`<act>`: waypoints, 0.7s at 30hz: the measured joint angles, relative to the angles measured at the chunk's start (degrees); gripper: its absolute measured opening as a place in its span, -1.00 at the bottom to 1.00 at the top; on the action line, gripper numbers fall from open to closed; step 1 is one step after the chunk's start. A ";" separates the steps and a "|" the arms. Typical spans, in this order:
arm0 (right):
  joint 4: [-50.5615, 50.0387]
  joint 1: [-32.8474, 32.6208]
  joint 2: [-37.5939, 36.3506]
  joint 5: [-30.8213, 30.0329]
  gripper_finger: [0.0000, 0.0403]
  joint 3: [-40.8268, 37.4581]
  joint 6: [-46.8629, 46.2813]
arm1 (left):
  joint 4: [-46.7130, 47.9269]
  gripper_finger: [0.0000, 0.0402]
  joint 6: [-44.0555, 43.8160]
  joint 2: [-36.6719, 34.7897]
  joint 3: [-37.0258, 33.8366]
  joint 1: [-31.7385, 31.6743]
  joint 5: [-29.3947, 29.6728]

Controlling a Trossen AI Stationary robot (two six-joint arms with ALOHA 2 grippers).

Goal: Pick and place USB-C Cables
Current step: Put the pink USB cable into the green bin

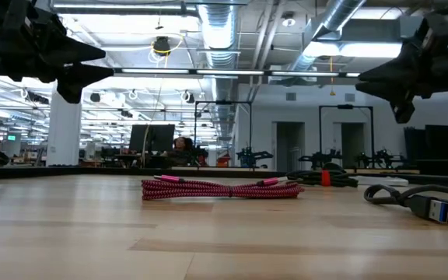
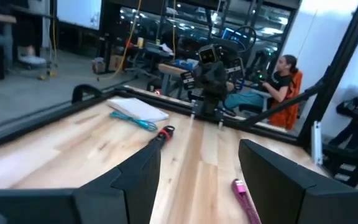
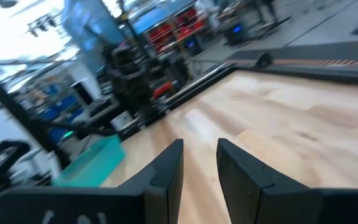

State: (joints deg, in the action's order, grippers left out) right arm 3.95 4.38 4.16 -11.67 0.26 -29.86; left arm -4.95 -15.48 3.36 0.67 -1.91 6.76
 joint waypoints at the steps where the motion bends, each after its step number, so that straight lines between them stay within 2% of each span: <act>1: 0.14 0.00 0.00 -1.44 -0.39 -0.01 0.06 | 0.36 0.04 -0.91 0.00 0.02 0.00 0.00; 6: -0.02 0.00 0.00 -8.07 -0.39 0.56 0.16 | 1.25 0.04 -3.96 0.02 0.02 0.00 0.57; 10: -0.78 0.00 0.01 -8.35 -0.39 2.89 2.08 | 3.10 0.04 -7.60 0.18 1.13 0.00 0.76; 14: -0.72 0.00 0.34 -8.29 -0.39 5.33 4.67 | 5.60 0.04 -8.53 1.86 5.23 0.00 0.62; 18: -0.69 0.00 3.57 -9.63 -0.39 7.81 7.37 | 10.86 0.04 -10.95 6.96 11.46 -0.07 1.62; 21: -2.24 0.00 8.06 -9.80 -0.39 10.23 8.90 | 15.62 0.04 -12.03 13.49 16.97 -0.09 1.09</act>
State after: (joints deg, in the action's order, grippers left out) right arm 1.71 4.38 12.23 -21.47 10.49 -20.95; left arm 10.67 -27.50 16.84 17.64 -2.00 7.85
